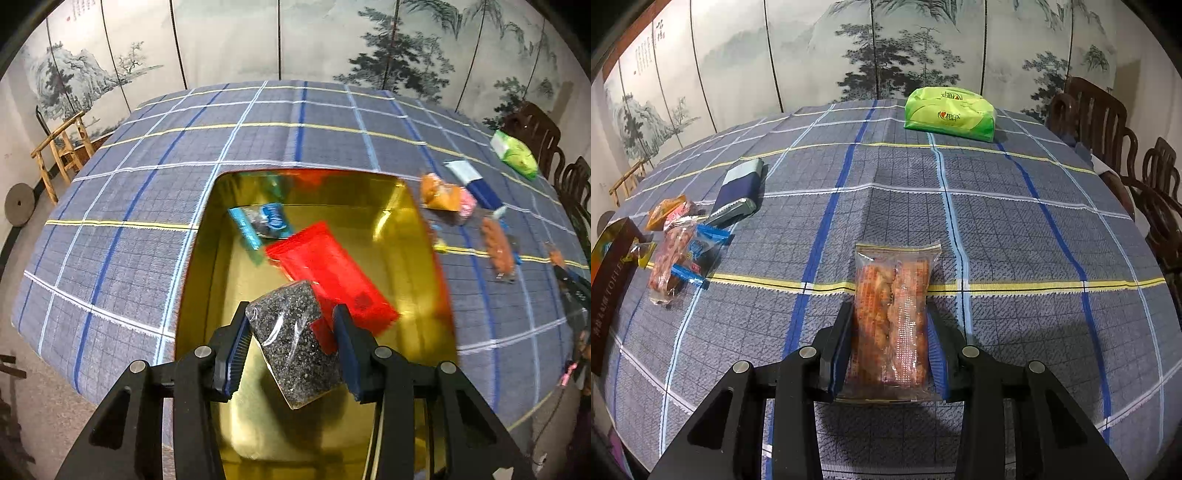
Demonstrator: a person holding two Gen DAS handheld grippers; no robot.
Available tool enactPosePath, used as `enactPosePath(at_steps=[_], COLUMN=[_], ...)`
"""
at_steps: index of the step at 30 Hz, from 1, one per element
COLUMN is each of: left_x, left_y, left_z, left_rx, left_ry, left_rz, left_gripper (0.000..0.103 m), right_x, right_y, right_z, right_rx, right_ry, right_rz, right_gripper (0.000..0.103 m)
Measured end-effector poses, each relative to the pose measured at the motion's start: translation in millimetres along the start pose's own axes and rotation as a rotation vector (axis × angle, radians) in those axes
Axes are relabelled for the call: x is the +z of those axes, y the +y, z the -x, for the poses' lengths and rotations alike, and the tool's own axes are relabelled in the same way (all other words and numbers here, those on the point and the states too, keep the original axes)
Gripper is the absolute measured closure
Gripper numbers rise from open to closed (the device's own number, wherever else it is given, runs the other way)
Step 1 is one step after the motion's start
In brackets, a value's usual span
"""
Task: Organize snacks
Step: 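Lower the seed bag into the tin and open the left tool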
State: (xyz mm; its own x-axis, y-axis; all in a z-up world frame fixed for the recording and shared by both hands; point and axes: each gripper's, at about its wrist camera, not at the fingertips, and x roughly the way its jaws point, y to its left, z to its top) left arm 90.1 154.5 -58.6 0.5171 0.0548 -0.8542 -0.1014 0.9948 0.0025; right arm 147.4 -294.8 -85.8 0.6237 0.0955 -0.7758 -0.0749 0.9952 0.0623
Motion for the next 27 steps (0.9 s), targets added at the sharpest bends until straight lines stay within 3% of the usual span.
enactPosePath(at_steps=[8,27], left_x=[1,9], left_y=[16,18], left_z=[-28,-34], left_rx=[0.038,0.05], left_ry=[0.036,0.017], left_rz=[0.006,-0.019], left_gripper=[0.063,0.063], right_x=[0,0], right_y=[2,2], right_z=[-1,-1], right_rx=[-0.013,-0.033], right_ry=[0.002,0.006], right_rz=[0.012,0.014], right_gripper=[0.065,0.065])
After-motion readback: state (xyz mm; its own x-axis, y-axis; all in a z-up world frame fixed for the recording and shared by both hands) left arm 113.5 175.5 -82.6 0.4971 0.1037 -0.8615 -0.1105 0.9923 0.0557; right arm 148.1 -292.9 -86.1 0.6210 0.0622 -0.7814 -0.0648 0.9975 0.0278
